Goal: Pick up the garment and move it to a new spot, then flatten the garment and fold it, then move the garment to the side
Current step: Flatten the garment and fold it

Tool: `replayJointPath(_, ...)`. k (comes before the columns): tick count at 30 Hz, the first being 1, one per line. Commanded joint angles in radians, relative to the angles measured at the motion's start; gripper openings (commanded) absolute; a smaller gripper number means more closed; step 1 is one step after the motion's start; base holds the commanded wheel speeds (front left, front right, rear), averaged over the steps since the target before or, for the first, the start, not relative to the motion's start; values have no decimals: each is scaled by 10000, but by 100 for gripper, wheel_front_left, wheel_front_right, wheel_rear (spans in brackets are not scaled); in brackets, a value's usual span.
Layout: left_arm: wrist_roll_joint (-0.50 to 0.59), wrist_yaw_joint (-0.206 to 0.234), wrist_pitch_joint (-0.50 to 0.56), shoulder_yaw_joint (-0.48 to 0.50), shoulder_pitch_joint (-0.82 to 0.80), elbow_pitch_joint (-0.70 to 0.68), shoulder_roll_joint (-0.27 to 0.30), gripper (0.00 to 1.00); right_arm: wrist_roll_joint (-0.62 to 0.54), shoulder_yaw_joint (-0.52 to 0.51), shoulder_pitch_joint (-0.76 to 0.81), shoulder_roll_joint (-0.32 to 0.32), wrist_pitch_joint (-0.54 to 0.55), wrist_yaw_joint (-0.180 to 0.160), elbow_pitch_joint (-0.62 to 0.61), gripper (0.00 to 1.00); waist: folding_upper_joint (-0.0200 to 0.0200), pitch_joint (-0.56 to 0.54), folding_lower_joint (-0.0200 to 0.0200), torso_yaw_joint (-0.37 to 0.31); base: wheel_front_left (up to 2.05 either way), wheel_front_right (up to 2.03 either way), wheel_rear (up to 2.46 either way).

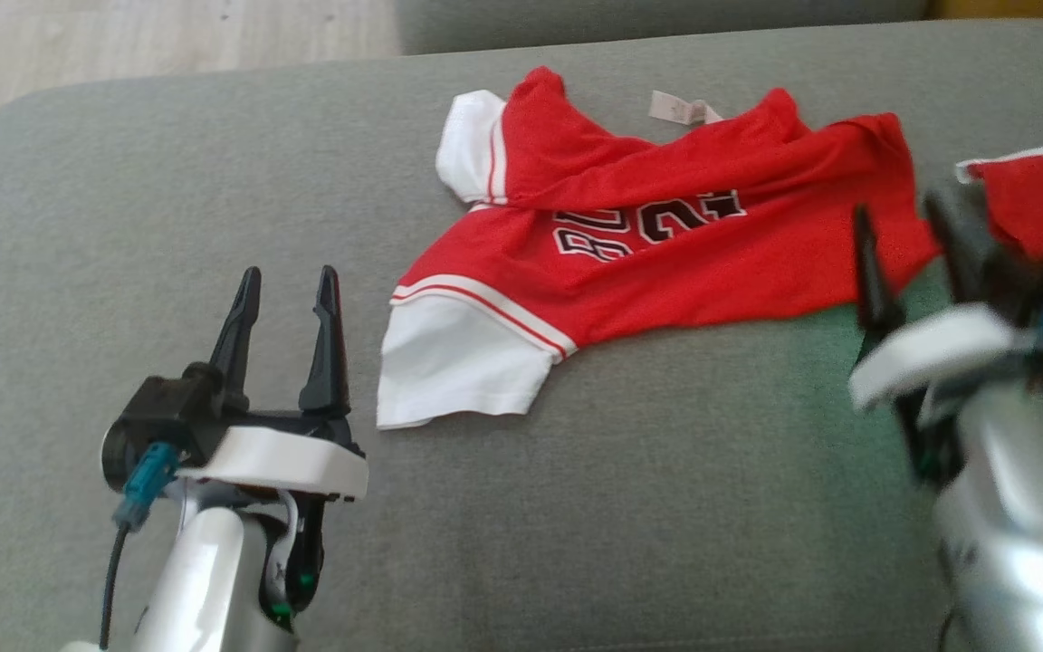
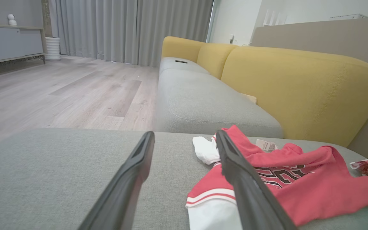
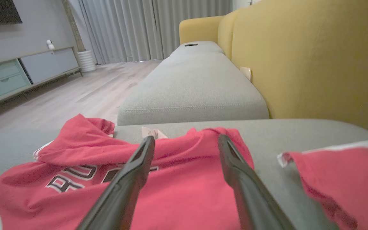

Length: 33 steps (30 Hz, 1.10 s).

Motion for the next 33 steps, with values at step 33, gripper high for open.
replayJointPath(33,1345,-1707,965,-792,-5243,8827,821,100,126,-139,2475,1295,297,-9,-4110,100,-1,1210,0,-2286,0,0,0)
